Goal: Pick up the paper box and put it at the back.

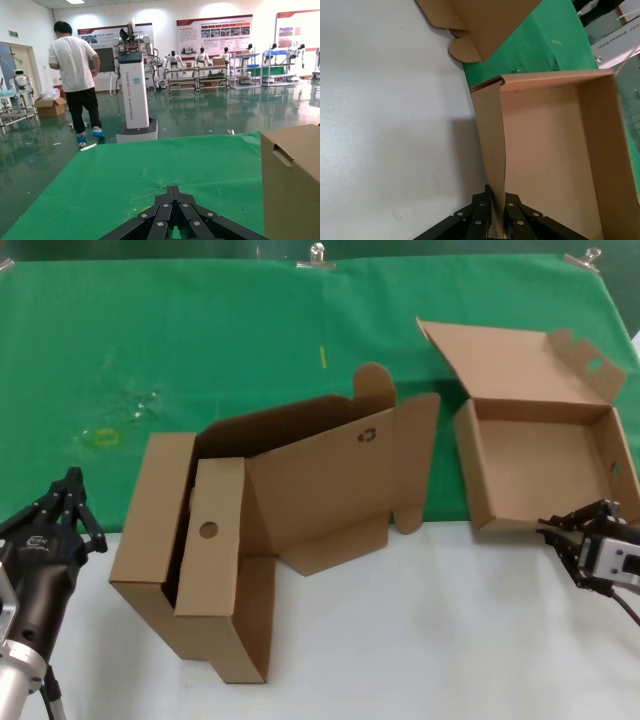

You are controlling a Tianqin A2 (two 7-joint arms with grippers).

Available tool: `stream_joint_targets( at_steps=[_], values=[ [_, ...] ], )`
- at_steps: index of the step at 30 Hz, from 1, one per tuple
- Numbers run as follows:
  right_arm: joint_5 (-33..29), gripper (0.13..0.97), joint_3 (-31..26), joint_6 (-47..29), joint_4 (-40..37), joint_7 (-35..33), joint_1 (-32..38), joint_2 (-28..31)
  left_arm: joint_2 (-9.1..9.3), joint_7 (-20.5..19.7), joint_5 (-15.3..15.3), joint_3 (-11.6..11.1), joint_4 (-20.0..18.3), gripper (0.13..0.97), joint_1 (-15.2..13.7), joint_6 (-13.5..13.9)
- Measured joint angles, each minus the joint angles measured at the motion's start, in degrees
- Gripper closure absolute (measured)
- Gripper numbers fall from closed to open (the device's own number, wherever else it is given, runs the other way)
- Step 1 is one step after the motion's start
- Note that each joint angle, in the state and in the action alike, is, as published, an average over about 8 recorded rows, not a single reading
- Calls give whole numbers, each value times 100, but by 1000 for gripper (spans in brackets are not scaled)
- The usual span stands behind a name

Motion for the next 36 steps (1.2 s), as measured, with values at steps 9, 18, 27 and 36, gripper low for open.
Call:
stream_joint_targets(
  at_steps=[9,18,27,36],
  values=[
    [-13,906,-232,110,-260,28,294,-94,0,0,0,0,0,955,0,0],
    [389,799,35,124,758,51,-515,533,0,0,0,0,0,955,0,0],
    [1362,623,1079,110,2200,-271,-1816,897,0,0,0,0,0,945,0,0],
    [1430,428,1025,396,2165,-53,-1790,636,0,0,0,0,0,876,0,0]
  ],
)
